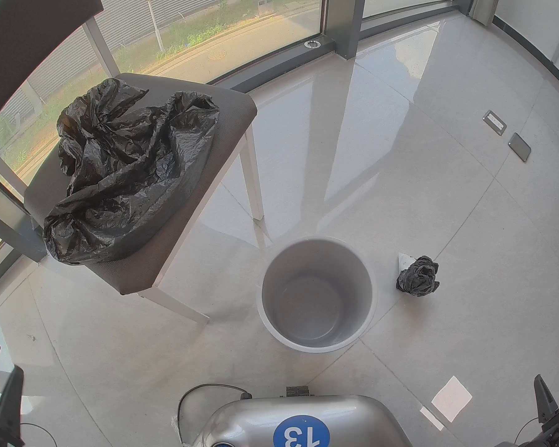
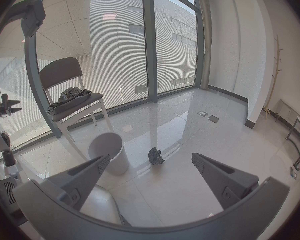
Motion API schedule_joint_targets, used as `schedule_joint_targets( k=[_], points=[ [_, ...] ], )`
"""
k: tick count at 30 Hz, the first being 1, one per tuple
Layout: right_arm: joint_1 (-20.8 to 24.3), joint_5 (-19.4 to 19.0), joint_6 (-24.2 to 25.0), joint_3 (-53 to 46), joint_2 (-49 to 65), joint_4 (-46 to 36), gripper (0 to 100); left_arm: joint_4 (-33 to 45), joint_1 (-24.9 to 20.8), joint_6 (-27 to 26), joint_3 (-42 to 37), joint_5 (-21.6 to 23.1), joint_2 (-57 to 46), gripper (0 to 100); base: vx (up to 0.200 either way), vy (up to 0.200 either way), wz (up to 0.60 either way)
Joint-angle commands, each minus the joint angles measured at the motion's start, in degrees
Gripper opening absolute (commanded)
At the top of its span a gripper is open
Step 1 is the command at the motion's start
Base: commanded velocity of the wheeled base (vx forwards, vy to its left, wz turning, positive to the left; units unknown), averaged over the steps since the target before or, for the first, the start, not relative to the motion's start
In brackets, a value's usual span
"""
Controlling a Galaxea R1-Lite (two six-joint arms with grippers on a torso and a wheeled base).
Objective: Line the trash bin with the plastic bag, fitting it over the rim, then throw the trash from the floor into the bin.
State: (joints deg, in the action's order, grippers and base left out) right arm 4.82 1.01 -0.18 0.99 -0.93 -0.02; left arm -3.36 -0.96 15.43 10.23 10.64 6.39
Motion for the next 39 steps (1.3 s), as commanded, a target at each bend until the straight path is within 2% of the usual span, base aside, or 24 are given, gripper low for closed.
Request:
schedule_joint_targets(
  k=[1,3,4,7,10,11,15,23,31,36,39],
  points=[
    [0.0,-0.5,0.0,-1.0,0.9,0.0,100,-1.2,-0.9,1.4,14.4,-2.8,23.7,100,0.000,0.000,0.00],
    [0.0,-0.5,0.0,-1.0,0.9,0.0,100,-1.0,-1.0,-0.8,15.6,-5.6,26.9,100,0.000,0.000,0.00],
    [0.0,-0.5,0.0,-1.0,0.9,0.0,100,-0.9,-0.8,-1.6,17.1,-9.3,31.7,100,0.000,0.000,0.00],
    [0.0,-0.5,0.0,-1.0,0.9,0.1,100,-0.3,1.4,-1.7,20.4,-14.1,40.8,100,0.000,0.000,0.00],
    [0.0,-0.6,-0.3,-1.0,0.9,0.1,100,0.1,5.2,-1.7,23.2,-13.9,47.3,100,0.000,0.000,0.00],
    [0.0,-0.6,-0.7,-1.0,0.9,0.1,100,0.3,7.8,-1.7,25.3,-13.7,51.0,100,0.000,0.000,0.00],
    [0.0,-0.9,-0.8,-1.0,0.9,0.0,100,0.6,9.9,-1.3,27.7,-12.9,56.1,100,0.000,0.000,0.00],
    [0.0,-0.7,-0.9,-1.0,0.9,0.0,100,4.2,10.0,2.6,28.3,-12.8,58.3,100,0.000,0.000,0.00],
    [0.0,-0.9,-2.4,-1.0,0.9,0.2,100,2.8,9.6,8.6,29.8,-12.0,61.9,100,0.000,0.000,0.00],
    [0.0,-0.9,-2.5,-1.0,0.9,0.2,100,2.9,7.1,13.6,29.6,-9.6,60.1,100,0.000,0.000,0.00],
    [0.0,-0.9,-2.7,-1.0,0.9,0.2,100,2.9,6.1,14.8,29.3,-9.5,60.1,100,0.000,0.000,0.00]
  ],
)
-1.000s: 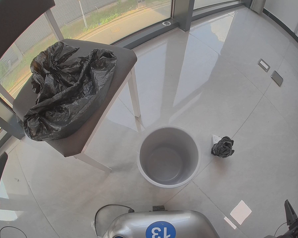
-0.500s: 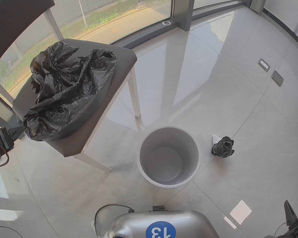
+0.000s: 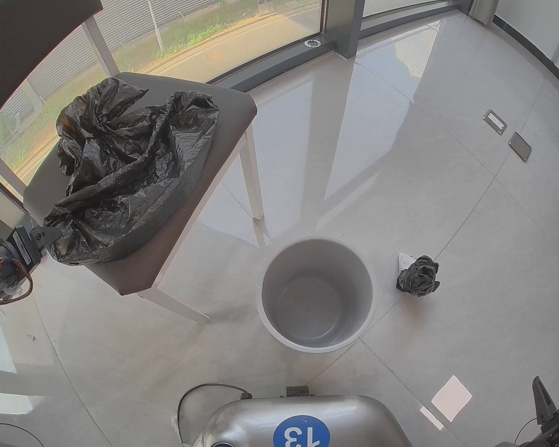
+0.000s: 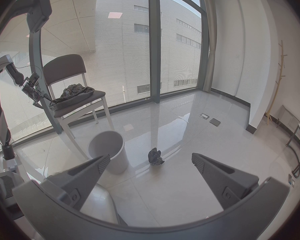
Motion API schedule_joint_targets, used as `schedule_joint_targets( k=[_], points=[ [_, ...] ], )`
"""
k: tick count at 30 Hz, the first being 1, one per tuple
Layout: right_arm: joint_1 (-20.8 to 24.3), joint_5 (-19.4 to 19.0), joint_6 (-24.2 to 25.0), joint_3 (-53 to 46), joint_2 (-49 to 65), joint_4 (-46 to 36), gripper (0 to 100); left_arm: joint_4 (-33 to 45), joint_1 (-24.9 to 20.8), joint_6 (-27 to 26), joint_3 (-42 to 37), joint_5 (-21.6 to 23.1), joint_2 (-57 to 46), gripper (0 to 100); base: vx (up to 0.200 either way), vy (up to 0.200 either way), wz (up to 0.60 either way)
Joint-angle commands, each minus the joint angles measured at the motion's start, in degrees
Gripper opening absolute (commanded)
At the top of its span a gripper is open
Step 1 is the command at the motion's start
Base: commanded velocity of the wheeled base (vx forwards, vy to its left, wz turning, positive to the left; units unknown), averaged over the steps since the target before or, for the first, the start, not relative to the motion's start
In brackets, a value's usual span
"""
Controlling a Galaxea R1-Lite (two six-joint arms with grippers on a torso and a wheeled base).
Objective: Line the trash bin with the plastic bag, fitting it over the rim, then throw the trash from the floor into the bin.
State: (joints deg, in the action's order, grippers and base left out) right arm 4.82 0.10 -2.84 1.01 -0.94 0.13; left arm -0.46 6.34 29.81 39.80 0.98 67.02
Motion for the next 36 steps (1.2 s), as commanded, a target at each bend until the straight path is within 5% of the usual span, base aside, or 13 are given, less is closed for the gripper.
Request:
schedule_joint_targets(
  k=[1,18,19,31,36],
  points=[
    [0.0,0.0,-0.2,-1.0,0.9,0.1,100,0.0,-1.7,0.9,-0.4,0.2,-0.2,100,0.000,0.000,0.00],
    [0.0,0.0,-0.2,-1.0,0.9,0.1,100,-3.5,-1.9,2.9,-1.7,0.1,3.4,100,0.000,0.000,0.00],
    [0.0,0.1,-0.3,-1.0,0.9,0.0,100,-3.7,-1.9,2.9,-2.1,0.0,3.3,0,0.000,0.000,0.00],
    [0.0,0.1,-0.2,-1.0,0.9,0.0,100,-3.9,-2.4,3.1,-2.8,0.9,2.1,0,0.000,0.000,0.00],
    [0.0,0.1,-0.2,-1.0,0.9,0.1,100,-5.3,-2.3,7.5,-2.7,1.6,1.6,0,0.000,0.000,0.00]
  ],
)
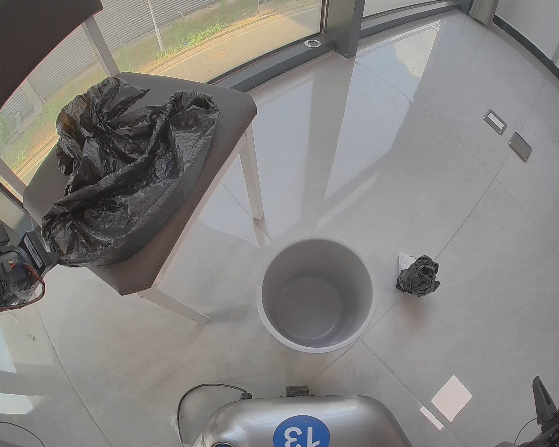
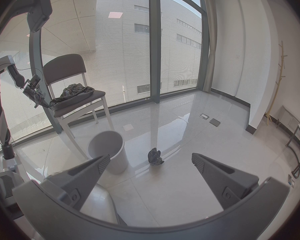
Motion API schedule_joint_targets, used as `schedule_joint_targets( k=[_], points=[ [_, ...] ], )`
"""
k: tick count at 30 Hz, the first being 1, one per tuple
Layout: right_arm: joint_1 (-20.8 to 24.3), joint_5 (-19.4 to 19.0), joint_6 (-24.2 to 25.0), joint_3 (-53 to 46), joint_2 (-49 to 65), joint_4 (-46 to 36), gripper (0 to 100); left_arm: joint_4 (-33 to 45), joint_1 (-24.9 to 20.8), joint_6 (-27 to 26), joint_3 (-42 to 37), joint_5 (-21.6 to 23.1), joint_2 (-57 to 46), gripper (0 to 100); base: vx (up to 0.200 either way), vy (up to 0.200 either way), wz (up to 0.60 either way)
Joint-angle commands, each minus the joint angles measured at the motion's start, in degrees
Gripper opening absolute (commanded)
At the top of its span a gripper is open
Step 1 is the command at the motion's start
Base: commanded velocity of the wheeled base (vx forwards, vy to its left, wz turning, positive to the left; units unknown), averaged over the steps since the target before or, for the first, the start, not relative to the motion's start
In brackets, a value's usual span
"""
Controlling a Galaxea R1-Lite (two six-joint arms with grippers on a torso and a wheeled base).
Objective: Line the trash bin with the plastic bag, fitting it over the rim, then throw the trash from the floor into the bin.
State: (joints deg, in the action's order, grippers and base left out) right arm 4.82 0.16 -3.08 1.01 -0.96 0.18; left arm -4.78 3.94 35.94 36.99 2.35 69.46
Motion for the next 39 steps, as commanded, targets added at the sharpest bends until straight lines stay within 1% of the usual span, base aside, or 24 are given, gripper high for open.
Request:
schedule_joint_targets(
  k=[1,3,7,8,13,20,26,31,32,39],
  points=[
    [0.0,0.0,0.0,-1.0,1.0,0.1,100,-1.3,0.1,1.6,0.1,0.2,-0.8,0,0.000,0.000,0.00],
    [0.0,0.0,0.0,-1.0,1.0,0.1,100,-4.1,0.6,2.9,-0.2,0.2,-0.7,0,0.000,0.000,0.00],
    [0.0,0.0,0.0,-1.0,1.0,0.0,100,-6.3,0.5,3.0,-1.5,0.3,-0.7,0,0.000,0.000,0.00],
    [0.0,0.0,0.0,-1.0,1.0,0.0,100,-6.6,0.5,3.0,-1.6,0.4,-0.7,100,0.000,0.000,0.00],
    [0.0,0.0,0.0,-1.0,1.0,0.0,100,-6.6,0.5,3.0,-1.6,0.5,-0.2,100,0.000,0.000,0.00],
    [0.0,0.0,0.0,-1.0,1.0,0.1,100,-7.1,0.3,3.1,-1.1,0.3,3.3,100,0.000,0.000,0.00],
    [0.0,0.0,0.0,-1.0,1.0,0.1,100,-13.8,0.2,3.1,-1.7,0.3,6.6,100,0.000,0.000,0.00],
    [0.0,0.0,0.0,-1.0,1.0,0.1,100,-14.5,0.0,2.9,-2.0,0.2,6.4,100,0.000,0.000,0.00],
    [0.0,0.0,0.0,-1.0,1.0,0.1,100,-14.4,0.0,2.9,-2.1,0.3,6.5,0,0.000,0.000,0.00],
    [0.0,0.0,0.0,-1.0,1.0,0.1,100,-14.4,0.1,3.0,-2.4,0.5,5.6,0,0.000,0.000,0.00]
  ],
)
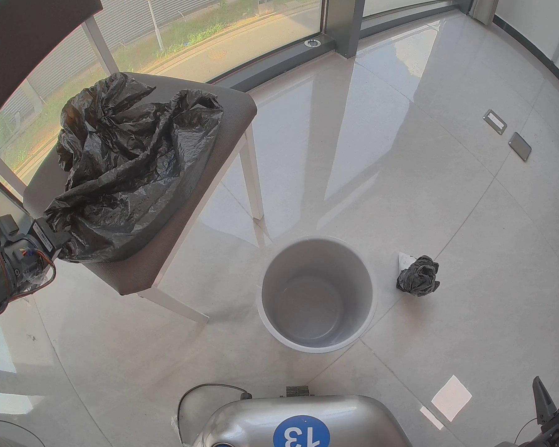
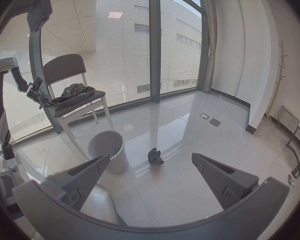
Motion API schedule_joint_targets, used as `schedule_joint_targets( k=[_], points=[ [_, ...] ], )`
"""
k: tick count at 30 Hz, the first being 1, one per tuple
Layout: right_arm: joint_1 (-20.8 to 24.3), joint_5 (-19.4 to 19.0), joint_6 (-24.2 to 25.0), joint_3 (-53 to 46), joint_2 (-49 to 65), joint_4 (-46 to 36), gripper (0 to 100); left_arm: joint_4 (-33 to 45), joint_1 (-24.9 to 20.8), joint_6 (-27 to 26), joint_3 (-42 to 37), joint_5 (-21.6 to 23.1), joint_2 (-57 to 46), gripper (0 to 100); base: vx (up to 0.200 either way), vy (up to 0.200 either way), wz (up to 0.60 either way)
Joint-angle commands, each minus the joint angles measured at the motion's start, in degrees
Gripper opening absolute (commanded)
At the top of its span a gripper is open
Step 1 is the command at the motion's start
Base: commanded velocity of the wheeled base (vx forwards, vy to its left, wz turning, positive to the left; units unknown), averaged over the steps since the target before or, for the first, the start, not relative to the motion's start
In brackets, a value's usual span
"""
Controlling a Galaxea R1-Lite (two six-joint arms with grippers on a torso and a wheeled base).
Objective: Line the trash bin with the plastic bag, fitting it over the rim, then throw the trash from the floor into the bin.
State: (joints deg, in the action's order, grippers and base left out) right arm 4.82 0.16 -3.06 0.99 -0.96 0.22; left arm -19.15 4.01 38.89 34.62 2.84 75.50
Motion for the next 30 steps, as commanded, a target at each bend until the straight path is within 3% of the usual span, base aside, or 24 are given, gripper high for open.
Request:
schedule_joint_targets(
  k=[1,10,20,25,26,30],
  points=[
    [0.0,0.0,0.1,-1.0,1.0,0.0,100,0.1,0.0,0.0,-0.2,0.1,-0.8,0,0.000,0.000,0.00],
    [0.0,0.0,0.4,-1.0,1.0,0.0,100,0.0,0.6,-0.6,-0.3,-1.8,-1.5,0,0.000,0.000,0.00],
    [0.0,0.2,1.3,-1.0,1.0,-0.1,100,-0.8,0.2,-0.6,-0.7,-10.6,-1.5,0,0.000,0.000,0.00],
    [0.0,0.3,1.5,-1.0,1.0,-0.2,100,0.0,0.1,-1.1,0.4,-6.3,-4.0,0,0.000,0.000,0.00],
    [0.0,-0.1,2.2,-1.0,1.0,-0.1,100,1.4,0.0,-4.2,1.8,-2.5,-5.5,0,0.000,0.000,0.00],
    [0.0,-0.2,2.2,-1.0,1.0,-0.1,100,8.6,-0.2,-13.7,3.7,0.8,-9.9,0,0.000,0.000,0.00]
  ],
)
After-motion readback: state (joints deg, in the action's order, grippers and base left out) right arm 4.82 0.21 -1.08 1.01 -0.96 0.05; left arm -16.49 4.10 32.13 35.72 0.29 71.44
